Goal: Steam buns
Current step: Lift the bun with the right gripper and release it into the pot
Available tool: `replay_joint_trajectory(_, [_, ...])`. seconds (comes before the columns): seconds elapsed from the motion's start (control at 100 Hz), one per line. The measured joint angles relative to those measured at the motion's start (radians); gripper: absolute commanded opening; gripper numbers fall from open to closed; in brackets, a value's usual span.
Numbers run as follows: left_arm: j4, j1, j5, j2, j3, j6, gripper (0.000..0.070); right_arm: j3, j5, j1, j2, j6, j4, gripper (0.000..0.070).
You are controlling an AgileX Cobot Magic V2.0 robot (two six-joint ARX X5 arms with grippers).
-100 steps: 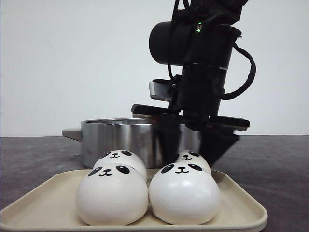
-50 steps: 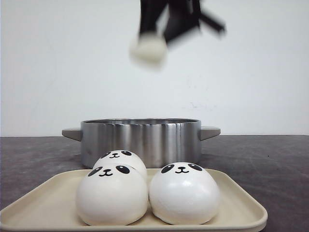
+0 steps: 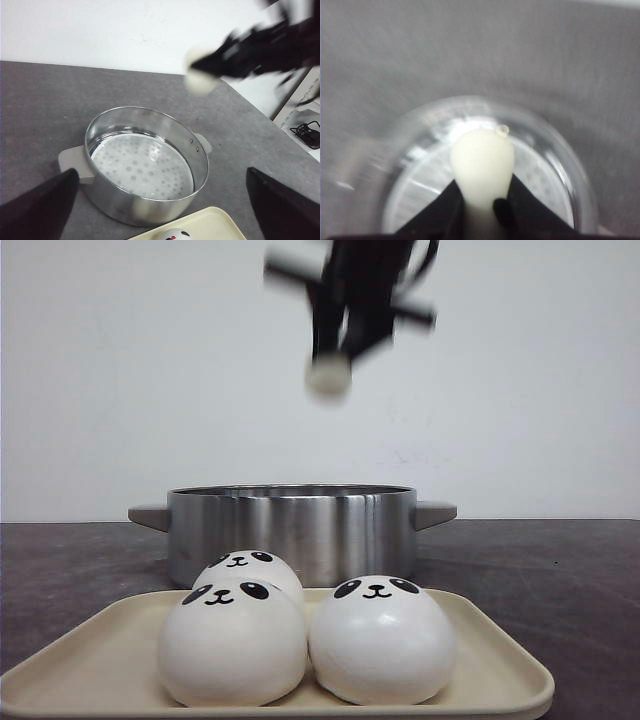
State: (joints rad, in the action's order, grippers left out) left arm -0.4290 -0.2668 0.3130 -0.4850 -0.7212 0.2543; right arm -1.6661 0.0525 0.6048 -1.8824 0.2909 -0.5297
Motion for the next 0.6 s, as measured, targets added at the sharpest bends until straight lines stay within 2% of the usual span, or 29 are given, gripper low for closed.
replay_joint_trajectory(0.18, [0.000, 0.000, 0.000, 0.000, 0.000, 0.000, 0.0667, 0.001, 0.000, -0.023, -0.174, -0.007, -0.006, 0.0009])
replay_joint_trajectory(0.33, [-0.002, 0.000, 0.000, 0.000, 0.000, 0.000, 0.0667, 0.002, -0.001, -0.030, -0.236, -0.007, 0.021, 0.0026])
replay_joint_trajectory(0.38, [-0.006, 0.000, 0.000, 0.000, 0.000, 0.000, 0.0667, 0.002, -0.003, -0.031, -0.239, -0.007, 0.022, 0.0110])
replay_joint_trajectory(0.48, [-0.016, 0.000, 0.000, 0.000, 0.000, 0.000, 0.0667, 0.002, -0.002, -0.032, -0.239, -0.007, 0.024, 0.0422])
replay_joint_trajectory(0.51, [-0.017, 0.000, 0.000, 0.000, 0.000, 0.000, 0.0667, 0.002, -0.002, -0.032, -0.239, -0.007, 0.022, 0.0492])
replay_joint_trajectory(0.55, [-0.017, 0.000, 0.000, 0.000, 0.000, 0.000, 0.0667, 0.002, -0.002, -0.032, -0.239, -0.007, 0.020, 0.0531])
replay_joint_trajectory(0.6, [-0.018, 0.000, 0.000, 0.000, 0.000, 0.000, 0.0667, 0.002, -0.006, -0.032, -0.239, -0.006, 0.024, 0.0534])
